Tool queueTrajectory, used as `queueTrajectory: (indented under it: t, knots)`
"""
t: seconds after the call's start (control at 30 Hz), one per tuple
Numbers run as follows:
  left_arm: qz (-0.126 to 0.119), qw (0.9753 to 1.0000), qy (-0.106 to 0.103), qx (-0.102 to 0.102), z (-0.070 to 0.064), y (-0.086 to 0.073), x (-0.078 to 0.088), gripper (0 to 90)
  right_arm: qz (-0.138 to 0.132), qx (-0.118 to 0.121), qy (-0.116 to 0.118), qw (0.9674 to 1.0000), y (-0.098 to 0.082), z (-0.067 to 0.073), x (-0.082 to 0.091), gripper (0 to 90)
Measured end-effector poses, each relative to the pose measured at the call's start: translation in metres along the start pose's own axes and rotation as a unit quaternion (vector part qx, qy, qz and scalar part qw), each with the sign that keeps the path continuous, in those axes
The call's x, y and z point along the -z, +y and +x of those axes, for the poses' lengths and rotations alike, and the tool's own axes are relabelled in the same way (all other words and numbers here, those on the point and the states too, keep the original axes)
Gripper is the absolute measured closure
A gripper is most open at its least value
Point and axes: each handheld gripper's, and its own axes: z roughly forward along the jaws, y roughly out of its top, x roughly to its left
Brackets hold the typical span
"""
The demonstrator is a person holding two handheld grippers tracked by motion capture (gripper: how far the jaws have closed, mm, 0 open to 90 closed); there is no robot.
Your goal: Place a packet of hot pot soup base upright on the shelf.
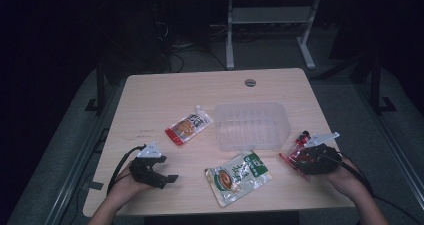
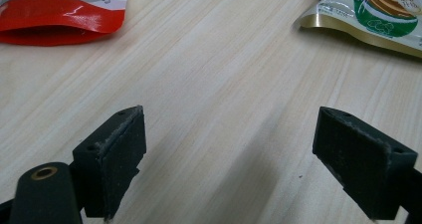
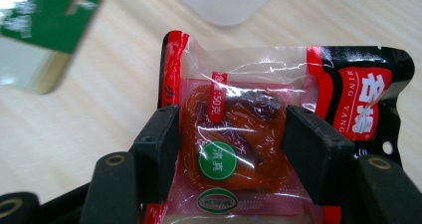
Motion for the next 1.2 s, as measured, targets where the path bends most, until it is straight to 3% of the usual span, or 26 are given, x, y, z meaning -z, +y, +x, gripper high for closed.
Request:
queueTrajectory:
  t: [0.17,0.23,0.27,0.37,0.53,0.63,0.77,0.87,1.2]
  knots:
    - [0.002,1.0000,-0.002,-0.005,0.000,0.000,0.000,13.2,0.000,-0.001,0.010,0.9999,-0.001,0.012,0.003,39.9]
    - [0.003,1.0000,-0.002,-0.005,0.000,0.001,0.000,13.1,-0.007,-0.010,0.015,0.9998,0.000,0.011,0.005,44.5]
    - [0.003,1.0000,-0.002,-0.009,0.000,0.001,0.001,13.2,-0.023,-0.020,0.030,0.9991,0.001,0.008,0.011,47.3]
    - [0.001,1.0000,-0.002,-0.008,0.000,0.001,0.001,13.2,-0.037,-0.026,0.027,0.9986,0.002,0.005,0.017,52.9]
    - [0.002,1.0000,-0.004,-0.002,-0.001,0.001,-0.001,13.2,-0.039,-0.039,-0.007,0.9985,0.002,-0.013,0.019,78.3]
    - [0.004,1.0000,-0.004,-0.004,-0.001,0.001,-0.001,13.2,-0.030,-0.038,-0.010,0.9988,0.001,-0.020,0.014,88.0]
    - [0.005,1.0000,-0.004,-0.003,-0.001,0.001,-0.002,13.2,-0.022,-0.038,-0.014,0.9989,0.000,-0.024,0.010,89.4]
    - [0.006,1.0000,-0.005,-0.004,-0.001,0.001,-0.002,13.3,0.003,-0.033,0.001,0.9994,-0.004,-0.026,0.005,89.6]
    - [0.008,0.9999,-0.005,-0.007,-0.001,0.001,-0.001,13.3,0.002,-0.034,0.040,0.9986,-0.009,-0.016,0.008,89.6]
